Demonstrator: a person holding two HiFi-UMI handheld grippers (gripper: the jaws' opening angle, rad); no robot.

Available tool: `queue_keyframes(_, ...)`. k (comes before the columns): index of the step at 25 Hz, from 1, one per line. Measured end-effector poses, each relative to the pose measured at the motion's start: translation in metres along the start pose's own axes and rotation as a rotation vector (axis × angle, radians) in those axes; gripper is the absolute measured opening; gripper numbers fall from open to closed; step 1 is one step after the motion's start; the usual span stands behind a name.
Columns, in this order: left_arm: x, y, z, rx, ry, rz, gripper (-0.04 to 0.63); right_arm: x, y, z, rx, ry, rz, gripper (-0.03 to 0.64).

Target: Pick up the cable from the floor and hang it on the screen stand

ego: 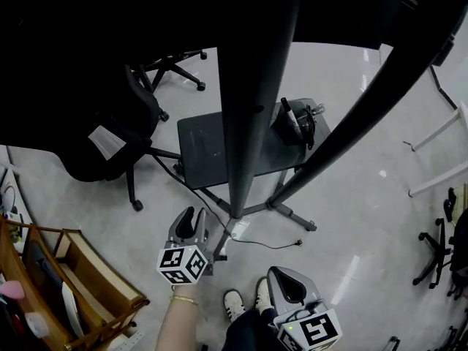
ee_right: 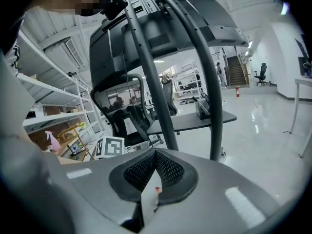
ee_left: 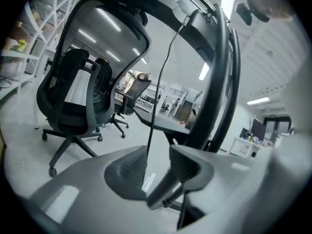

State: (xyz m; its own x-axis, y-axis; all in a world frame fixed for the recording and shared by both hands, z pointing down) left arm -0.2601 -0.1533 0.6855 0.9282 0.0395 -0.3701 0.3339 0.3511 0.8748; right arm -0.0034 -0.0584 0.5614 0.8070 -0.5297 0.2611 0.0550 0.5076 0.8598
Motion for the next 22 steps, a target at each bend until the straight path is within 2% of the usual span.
queue_keyframes(4,-0.019,0.02,0.045,-0.001,-0.004,0.013,0.163,0.024,0.038,0.045,-0.026,0.021,0.038,-0.002)
queue_keyframes(8,-0.024,0.024,0.055,0.024,0.028,0.004,0.158,0.033,0.078,0.066,-0.091,0.013,0.067,-0.002)
queue_keyframes(11,-0.021,0.021,0.061,0.032,0.02,0.023,0.115,0.039,0.097,0.072,-0.131,0.011,0.08,-0.002)
queue_keyframes(13,-0.019,0.017,0.062,0.037,0.001,0.043,0.031,0.043,0.104,0.074,-0.145,0.017,0.09,-0.002)
queue_keyframes(14,-0.017,0.015,0.061,0.038,0.001,0.041,0.024,0.046,0.106,0.075,-0.152,0.023,0.094,-0.002)
queue_keyframes(18,-0.005,0.014,0.044,0.041,0.047,-0.06,0.015,0.057,0.119,0.082,-0.135,0.035,0.169,-0.002)
queue_keyframes(22,0.016,0.019,0.013,0.041,0.081,-0.182,0.015,0.069,0.146,0.098,-0.091,0.032,0.364,-0.002)
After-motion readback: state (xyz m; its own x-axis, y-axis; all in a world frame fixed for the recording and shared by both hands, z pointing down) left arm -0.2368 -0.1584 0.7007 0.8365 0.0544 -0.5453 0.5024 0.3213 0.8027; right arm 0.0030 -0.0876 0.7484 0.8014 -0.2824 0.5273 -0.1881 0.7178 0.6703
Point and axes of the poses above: the fingertips, and each gripper's own axes: z forward along the fingers, x to its right, y out of its underside, the point moved 9 cm from there along -z, backward along the fingers, and after that the axes turned 1 degree about -y, right-handed, at the moved point
